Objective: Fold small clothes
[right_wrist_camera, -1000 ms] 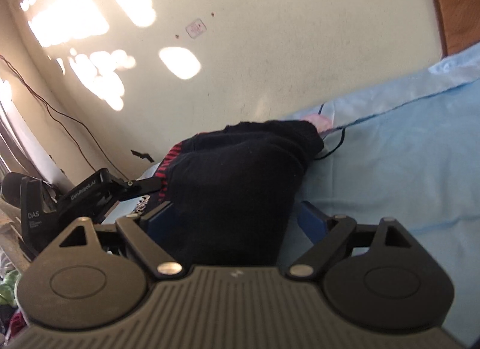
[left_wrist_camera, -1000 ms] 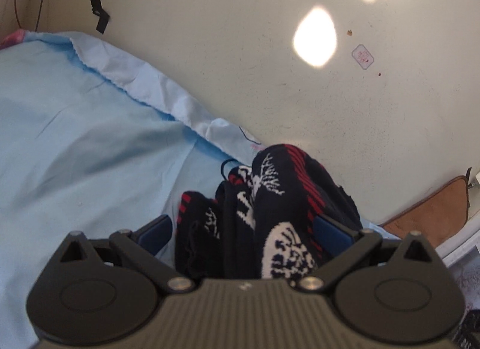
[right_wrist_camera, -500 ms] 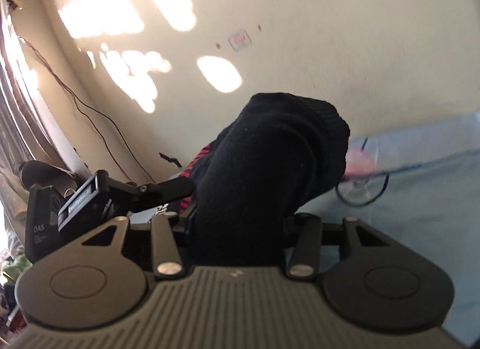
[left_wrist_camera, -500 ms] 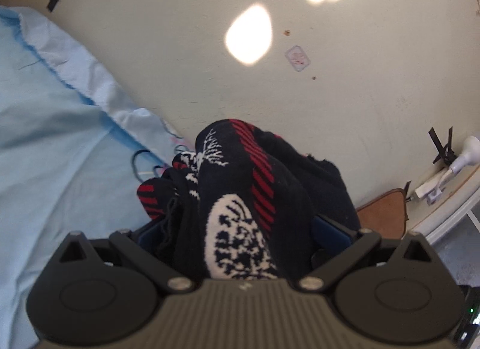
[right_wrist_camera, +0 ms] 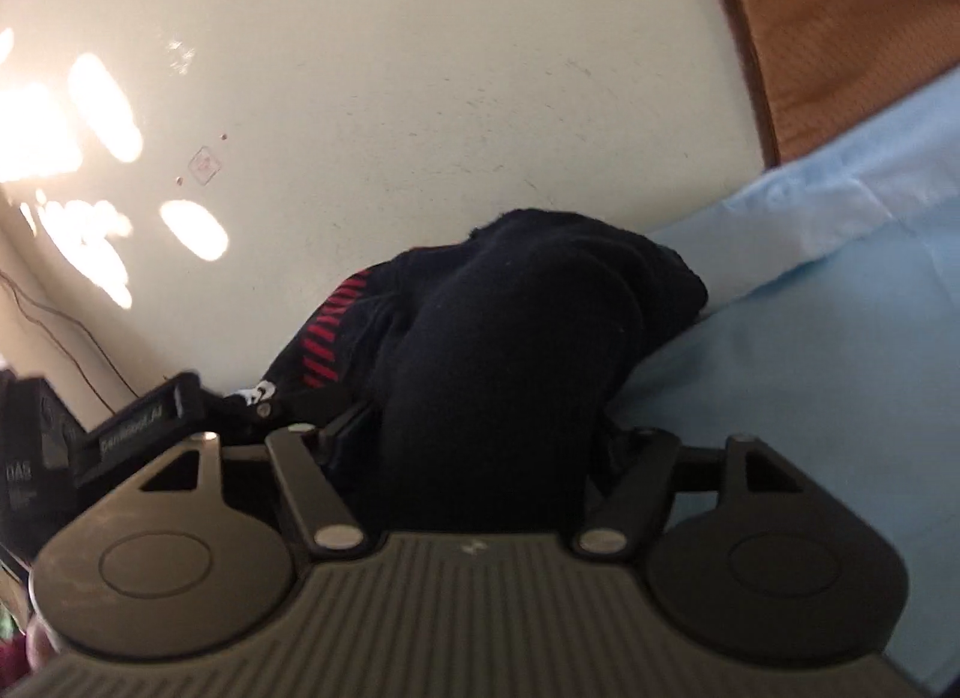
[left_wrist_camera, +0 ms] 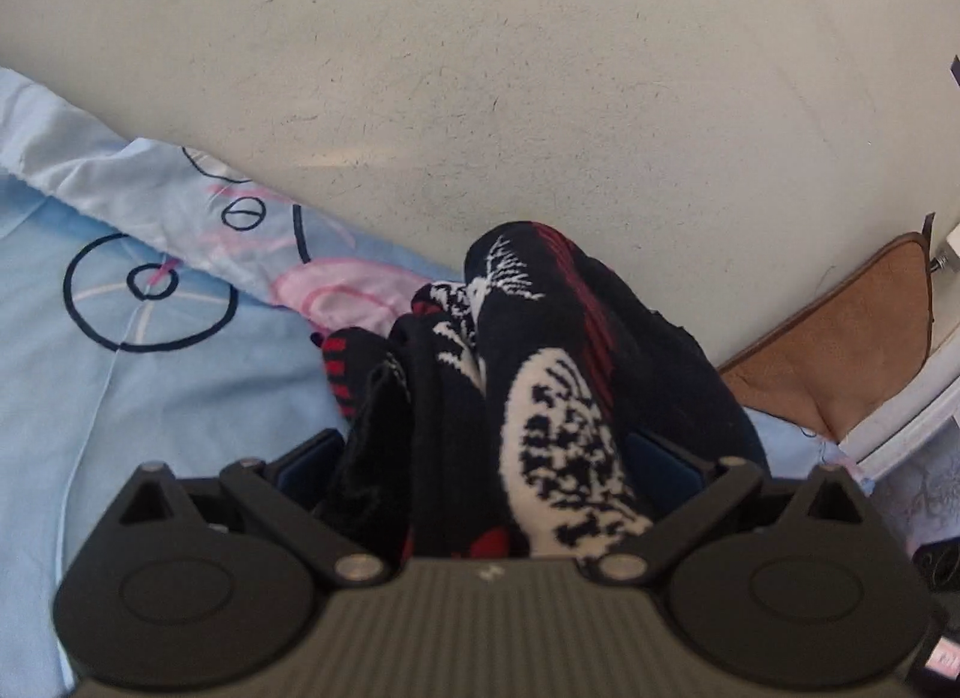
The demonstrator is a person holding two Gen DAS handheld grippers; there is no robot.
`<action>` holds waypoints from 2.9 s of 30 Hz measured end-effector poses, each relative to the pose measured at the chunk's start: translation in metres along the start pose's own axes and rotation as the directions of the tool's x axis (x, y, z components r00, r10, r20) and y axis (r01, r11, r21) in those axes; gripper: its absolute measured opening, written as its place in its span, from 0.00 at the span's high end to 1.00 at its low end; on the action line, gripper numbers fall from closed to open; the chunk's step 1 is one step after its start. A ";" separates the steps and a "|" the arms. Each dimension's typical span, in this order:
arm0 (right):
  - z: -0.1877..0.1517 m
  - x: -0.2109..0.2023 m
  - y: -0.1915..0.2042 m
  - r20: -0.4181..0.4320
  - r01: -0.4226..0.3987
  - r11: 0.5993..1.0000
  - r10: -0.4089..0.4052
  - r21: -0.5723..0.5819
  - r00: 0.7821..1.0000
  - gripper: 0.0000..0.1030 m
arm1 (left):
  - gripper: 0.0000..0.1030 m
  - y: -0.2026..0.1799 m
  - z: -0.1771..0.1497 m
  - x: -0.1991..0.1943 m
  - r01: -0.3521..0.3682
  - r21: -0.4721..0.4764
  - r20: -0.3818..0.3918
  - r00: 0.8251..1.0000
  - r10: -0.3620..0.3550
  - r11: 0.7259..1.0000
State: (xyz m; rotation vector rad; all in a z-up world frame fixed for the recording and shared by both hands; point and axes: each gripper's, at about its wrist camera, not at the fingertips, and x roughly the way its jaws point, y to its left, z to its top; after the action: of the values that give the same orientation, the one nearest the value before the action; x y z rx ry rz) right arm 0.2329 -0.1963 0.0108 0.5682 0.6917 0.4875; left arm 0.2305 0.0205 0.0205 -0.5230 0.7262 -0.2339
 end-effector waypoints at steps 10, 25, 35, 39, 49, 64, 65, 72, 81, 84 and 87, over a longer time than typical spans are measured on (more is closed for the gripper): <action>-0.029 -0.084 0.022 0.087 0.096 0.990 -0.087 -0.100 0.992 0.15 | 0.00 -0.041 -0.049 -0.096 -0.229 0.251 0.210 0.962 0.178 0.941; -0.110 -0.144 0.036 0.201 0.249 0.953 -0.213 -0.172 0.956 0.12 | 0.00 -0.059 -0.151 -0.155 -0.352 0.281 0.414 0.884 0.218 0.893; -0.103 -0.148 0.017 0.233 0.204 0.977 -0.186 -0.059 0.955 0.11 | 0.00 -0.034 -0.144 -0.151 -0.303 0.146 0.332 0.912 0.241 0.942; -0.105 -0.151 0.015 0.237 0.191 0.981 -0.177 -0.035 0.955 0.11 | 0.00 -0.029 -0.145 -0.151 -0.297 0.121 0.328 0.913 0.244 0.947; -0.104 -0.152 0.010 0.237 0.179 0.984 -0.174 -0.002 0.956 0.11 | 0.00 -0.030 -0.146 -0.155 -0.297 0.119 0.342 0.908 0.242 0.947; -0.104 -0.153 0.008 0.235 0.177 0.984 -0.174 0.012 0.956 0.11 | 0.00 -0.029 -0.147 -0.156 -0.283 0.127 0.340 0.913 0.227 0.951; -0.104 -0.153 0.008 0.235 0.177 0.984 -0.175 0.013 0.956 0.11 | 0.00 -0.029 -0.147 -0.156 -0.283 0.127 0.340 0.913 0.226 0.951; -0.104 -0.153 0.008 0.234 0.176 0.984 -0.174 0.013 0.956 0.11 | 0.00 -0.030 -0.148 -0.156 -0.282 0.136 0.343 0.913 0.222 0.950; -0.104 -0.153 0.008 0.234 0.176 0.984 -0.174 0.013 0.957 0.11 | 0.00 -0.031 -0.149 -0.156 -0.282 0.144 0.346 0.912 0.219 0.948; -0.104 -0.153 0.008 0.234 0.176 0.984 -0.174 0.013 0.957 0.11 | 0.00 -0.031 -0.149 -0.156 -0.282 0.143 0.346 0.912 0.219 0.949; -0.104 -0.153 0.008 0.234 0.175 0.984 -0.173 0.013 0.957 0.11 | 0.00 -0.031 -0.148 -0.156 -0.280 0.141 0.343 0.914 0.218 0.950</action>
State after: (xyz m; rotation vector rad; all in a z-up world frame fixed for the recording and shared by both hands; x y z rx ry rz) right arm 0.0552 -0.2470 0.0191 0.5413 0.5081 0.2527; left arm 0.0148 -0.0018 0.0324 -0.2732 0.4371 0.0262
